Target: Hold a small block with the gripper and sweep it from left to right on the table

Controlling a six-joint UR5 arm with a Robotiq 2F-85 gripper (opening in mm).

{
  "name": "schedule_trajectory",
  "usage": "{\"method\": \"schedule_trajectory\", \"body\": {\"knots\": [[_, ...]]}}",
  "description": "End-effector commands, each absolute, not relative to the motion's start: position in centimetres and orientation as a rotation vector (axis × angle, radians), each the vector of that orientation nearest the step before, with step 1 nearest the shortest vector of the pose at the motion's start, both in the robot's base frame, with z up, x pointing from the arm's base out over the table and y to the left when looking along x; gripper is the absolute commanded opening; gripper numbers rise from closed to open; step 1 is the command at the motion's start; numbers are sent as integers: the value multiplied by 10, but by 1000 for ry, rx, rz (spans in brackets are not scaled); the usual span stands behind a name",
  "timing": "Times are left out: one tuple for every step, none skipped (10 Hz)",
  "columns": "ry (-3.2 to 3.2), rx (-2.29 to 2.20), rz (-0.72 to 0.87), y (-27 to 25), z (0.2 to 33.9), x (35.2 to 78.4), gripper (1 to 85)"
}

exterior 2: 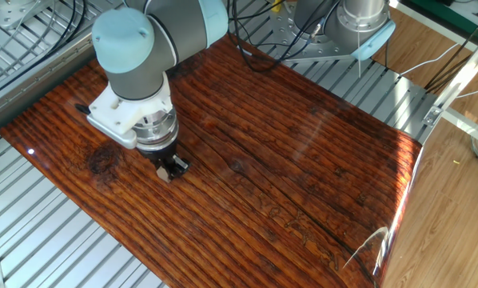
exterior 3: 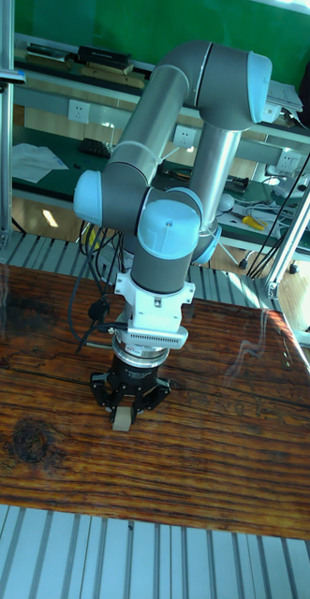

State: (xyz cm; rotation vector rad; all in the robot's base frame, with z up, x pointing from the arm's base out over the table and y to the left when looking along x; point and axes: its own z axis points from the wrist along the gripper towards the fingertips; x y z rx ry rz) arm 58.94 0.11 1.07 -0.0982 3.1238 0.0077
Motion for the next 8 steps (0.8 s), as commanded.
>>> {"method": "schedule_trajectory", "body": {"knots": [[3121, -75, 25, 6, 12, 591, 10], [3121, -75, 25, 7, 12, 591, 10], [3120, -71, 25, 8, 11, 592, 10], [3120, -66, 22, 9, 11, 592, 10], [3120, -61, 22, 10, 11, 592, 10], [3120, -61, 22, 10, 11, 592, 10], [3120, -61, 25, 10, 11, 592, 10], [3120, -61, 25, 10, 11, 592, 10]]}}
